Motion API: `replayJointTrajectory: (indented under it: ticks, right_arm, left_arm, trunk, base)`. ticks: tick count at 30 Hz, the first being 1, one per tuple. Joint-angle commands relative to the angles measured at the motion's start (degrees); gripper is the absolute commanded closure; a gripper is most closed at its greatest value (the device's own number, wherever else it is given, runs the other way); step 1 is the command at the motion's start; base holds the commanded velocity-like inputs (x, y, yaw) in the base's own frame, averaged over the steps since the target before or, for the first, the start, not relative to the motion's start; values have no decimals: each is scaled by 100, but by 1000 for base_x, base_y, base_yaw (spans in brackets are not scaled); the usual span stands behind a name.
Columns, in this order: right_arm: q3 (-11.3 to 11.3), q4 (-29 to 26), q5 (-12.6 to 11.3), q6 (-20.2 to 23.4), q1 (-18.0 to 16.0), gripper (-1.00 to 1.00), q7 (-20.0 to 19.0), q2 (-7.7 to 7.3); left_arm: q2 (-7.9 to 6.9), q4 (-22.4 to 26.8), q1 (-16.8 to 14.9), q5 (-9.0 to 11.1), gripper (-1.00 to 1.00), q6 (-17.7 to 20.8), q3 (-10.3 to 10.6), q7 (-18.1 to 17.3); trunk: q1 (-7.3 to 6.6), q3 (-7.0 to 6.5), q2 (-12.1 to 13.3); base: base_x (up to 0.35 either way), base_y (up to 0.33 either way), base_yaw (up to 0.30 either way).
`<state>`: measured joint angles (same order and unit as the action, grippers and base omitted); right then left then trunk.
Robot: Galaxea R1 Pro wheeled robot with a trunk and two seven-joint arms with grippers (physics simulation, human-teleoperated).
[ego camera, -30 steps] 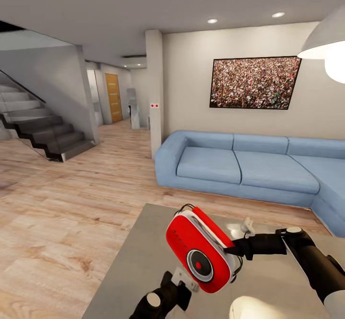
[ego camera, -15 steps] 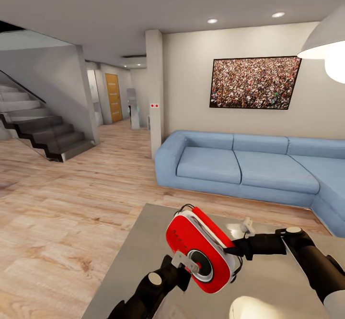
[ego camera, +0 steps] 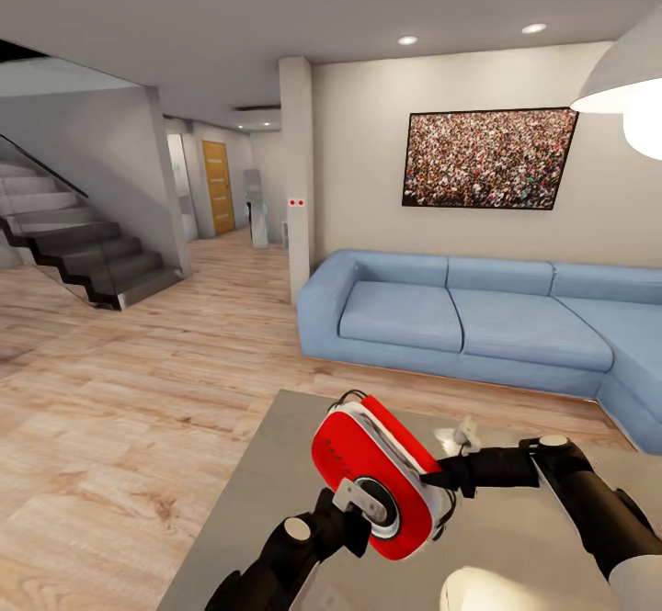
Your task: Turn on the radio receiver that's on the table in the living room.
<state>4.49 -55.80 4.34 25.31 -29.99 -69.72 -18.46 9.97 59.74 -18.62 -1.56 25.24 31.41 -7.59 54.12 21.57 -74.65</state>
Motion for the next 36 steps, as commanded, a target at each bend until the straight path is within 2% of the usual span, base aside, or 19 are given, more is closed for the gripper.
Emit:
replayJointTrajectory:
  ticks: [1,16,19,21,24,26,29,31,32,33,34,36]
  right_arm:
    - [-1,-9,-47,49,2,100,-69,36]
    - [0,-8,-34,79,2,100,-63,254]
    - [-15,-9,6,54,2,100,113,260]
    - [-22,-9,23,33,2,100,366,257]
    - [-16,-9,117,22,2,100,836,250]
    - [2,-9,330,29,2,100,1090,248]
    - [5,-9,815,59,2,100,1235,250]
    - [2,-9,1104,69,2,100,1270,253]
    - [0,-13,1237,74,2,100,1280,254]
    - [0,-15,1287,74,2,100,1279,255]
    - [0,-17,1305,73,2,100,1277,255]
    - [-1,-26,1347,75,2,100,1266,255]
  left_arm:
    - [2,3,-1,63,100,2,5,-17]
    - [2,-81,-169,60,100,-35,0,-25]
    - [2,-132,-175,20,100,-30,-46,17]
    - [2,-167,-176,-3,100,-19,-186,39]
    - [2,-323,-177,-9,100,-29,-569,46]
    - [1,-500,-177,-3,100,-44,-850,47]
    - [-362,-824,-175,11,100,-133,-1413,47]
    - [-558,-1078,-171,14,100,-349,-1903,47]
    - [-663,-1332,-169,16,100,-567,-2303,52]
    - [-704,-1516,-169,19,100,-723,-2589,53]
    - [-719,-1604,-169,20,100,-802,-2739,54]
    - [-748,-1863,-168,24,100,-1078,-3371,53]
  trunk:
    - [0,0,0]
    - [0,0,0]
    - [0,0,0]
    - [0,0,0]
    - [0,0,0]
    - [0,0,0]
    - [0,0,0]
    - [0,0,0]
    - [0,0,0]
    - [0,0,0]
    - [0,0,0]
    - [0,0,0]
  base:
    - [0,0,0]
    - [0,0,0]
    - [0,0,0]
    - [0,0,0]
    - [0,0,0]
    - [0,0,0]
    - [0,0,0]
    - [0,0,0]
    - [0,0,0]
    - [0,0,0]
    - [0,0,0]
    - [0,0,0]
